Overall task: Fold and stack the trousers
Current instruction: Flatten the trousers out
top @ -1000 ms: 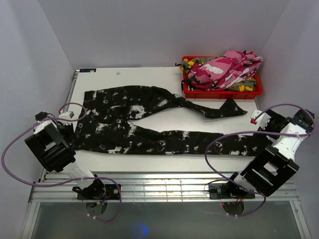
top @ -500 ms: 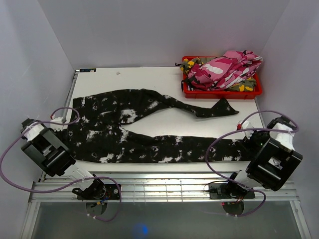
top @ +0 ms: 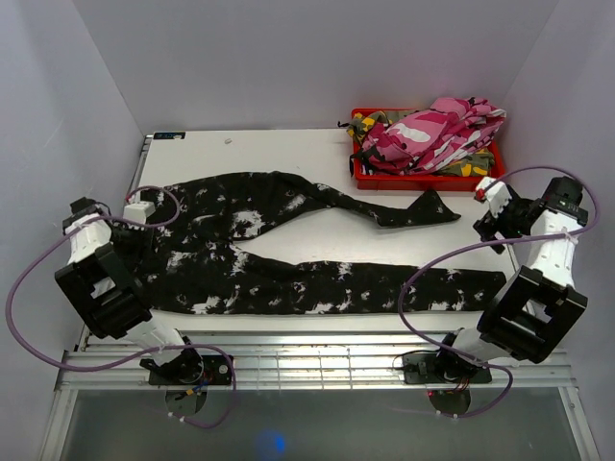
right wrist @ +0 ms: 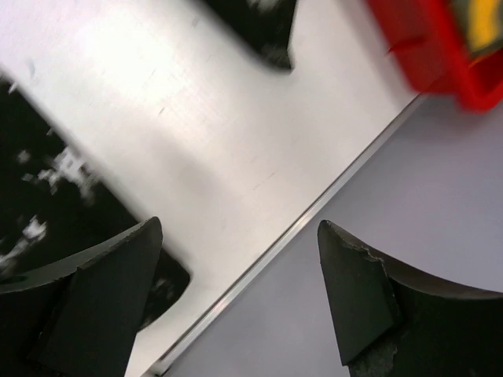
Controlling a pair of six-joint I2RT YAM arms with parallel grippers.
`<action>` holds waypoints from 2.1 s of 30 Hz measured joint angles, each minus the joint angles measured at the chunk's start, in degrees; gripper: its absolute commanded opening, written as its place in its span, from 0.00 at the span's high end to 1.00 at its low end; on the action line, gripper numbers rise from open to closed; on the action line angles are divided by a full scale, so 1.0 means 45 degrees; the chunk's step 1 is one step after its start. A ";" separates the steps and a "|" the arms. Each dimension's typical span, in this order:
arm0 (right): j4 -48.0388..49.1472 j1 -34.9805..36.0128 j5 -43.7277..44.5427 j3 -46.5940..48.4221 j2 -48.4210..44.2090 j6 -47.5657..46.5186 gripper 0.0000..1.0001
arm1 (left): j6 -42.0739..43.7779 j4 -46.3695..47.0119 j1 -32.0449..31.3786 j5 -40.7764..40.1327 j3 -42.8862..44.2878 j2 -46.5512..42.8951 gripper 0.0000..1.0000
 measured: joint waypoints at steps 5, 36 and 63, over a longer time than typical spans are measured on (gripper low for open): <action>0.2220 0.2064 -0.0554 -0.0500 0.0029 0.0641 0.15 | -0.0947 0.0209 -0.1409 0.0306 0.0651 0.0418 0.38; 0.1394 0.5309 0.0797 0.2506 0.1753 0.1753 0.92 | -0.1851 0.2565 -0.2361 0.3973 0.0384 -0.2487 0.32; -0.5571 0.5367 -1.0550 -0.0597 0.3789 0.8480 0.92 | 0.5892 1.5436 -1.6679 0.3201 -0.8170 -0.6766 0.22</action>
